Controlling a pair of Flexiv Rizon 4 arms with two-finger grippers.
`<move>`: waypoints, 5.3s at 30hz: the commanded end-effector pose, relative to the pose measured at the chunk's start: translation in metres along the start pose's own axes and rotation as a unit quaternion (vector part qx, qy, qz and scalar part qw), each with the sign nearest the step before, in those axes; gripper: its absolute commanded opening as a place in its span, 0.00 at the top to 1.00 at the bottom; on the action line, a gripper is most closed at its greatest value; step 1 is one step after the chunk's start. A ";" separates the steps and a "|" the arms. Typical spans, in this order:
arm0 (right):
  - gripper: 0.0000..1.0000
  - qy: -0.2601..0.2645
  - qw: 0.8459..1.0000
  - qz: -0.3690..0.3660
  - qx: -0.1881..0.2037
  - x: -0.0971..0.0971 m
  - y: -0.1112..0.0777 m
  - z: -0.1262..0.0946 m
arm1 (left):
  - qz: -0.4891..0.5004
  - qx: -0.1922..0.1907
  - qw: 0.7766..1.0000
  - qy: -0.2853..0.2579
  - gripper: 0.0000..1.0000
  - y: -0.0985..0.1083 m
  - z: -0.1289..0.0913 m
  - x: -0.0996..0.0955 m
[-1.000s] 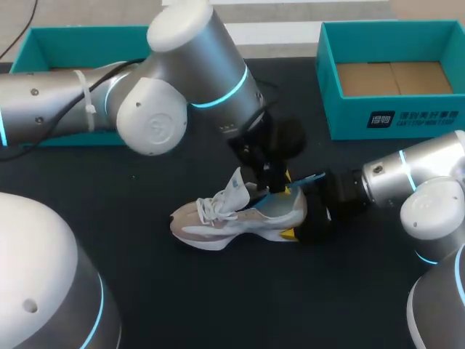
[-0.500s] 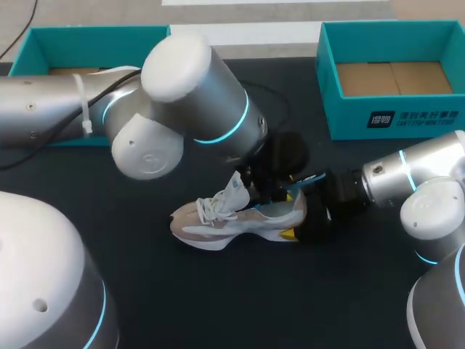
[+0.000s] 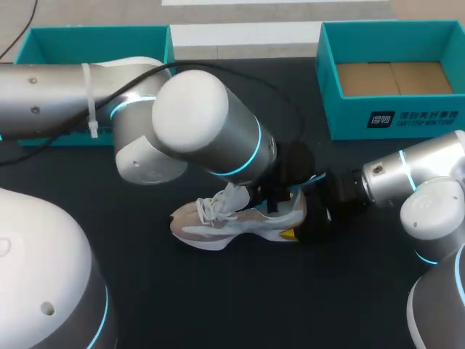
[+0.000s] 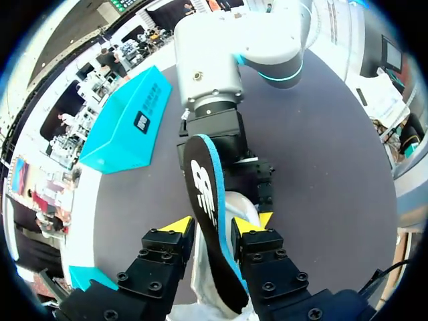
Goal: Take the shoe out of the shoebox, open the shoe tongue, remove and reinsert the insole, then place the shoe into the shoebox
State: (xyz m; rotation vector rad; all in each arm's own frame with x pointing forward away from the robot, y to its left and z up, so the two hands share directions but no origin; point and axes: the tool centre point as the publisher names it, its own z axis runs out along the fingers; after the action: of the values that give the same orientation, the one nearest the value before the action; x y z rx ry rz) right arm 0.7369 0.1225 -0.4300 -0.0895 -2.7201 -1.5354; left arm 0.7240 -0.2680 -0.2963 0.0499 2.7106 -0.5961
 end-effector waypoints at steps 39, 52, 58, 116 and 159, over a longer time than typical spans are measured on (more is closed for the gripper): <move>1.00 0.000 1.000 0.000 0.002 -0.001 -0.004 0.006 | -0.061 0.044 0.994 -0.080 1.00 0.001 0.033 -0.005; 1.00 0.000 1.000 0.000 0.002 -0.001 -0.004 0.006 | -0.061 0.063 0.996 -0.032 1.00 -0.001 -0.005 -0.009; 1.00 0.000 1.000 0.000 0.002 -0.001 -0.004 0.006 | -0.040 0.059 0.997 0.014 1.00 -0.010 -0.022 -0.008; 1.00 0.000 1.000 0.000 0.002 -0.001 -0.004 0.006 | -0.095 0.412 0.849 0.315 1.00 -0.088 -0.221 -0.025; 1.00 0.000 1.000 0.000 0.002 -0.001 -0.004 0.006 | -0.390 0.458 0.640 0.478 1.00 -0.103 -0.308 -0.031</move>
State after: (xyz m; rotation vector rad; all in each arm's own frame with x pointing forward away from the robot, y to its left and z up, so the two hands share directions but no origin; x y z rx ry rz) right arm 0.7369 0.1224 -0.4301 -0.0895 -2.7202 -1.5353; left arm 0.6353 -0.2289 0.0256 -0.7585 2.7699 -2.7328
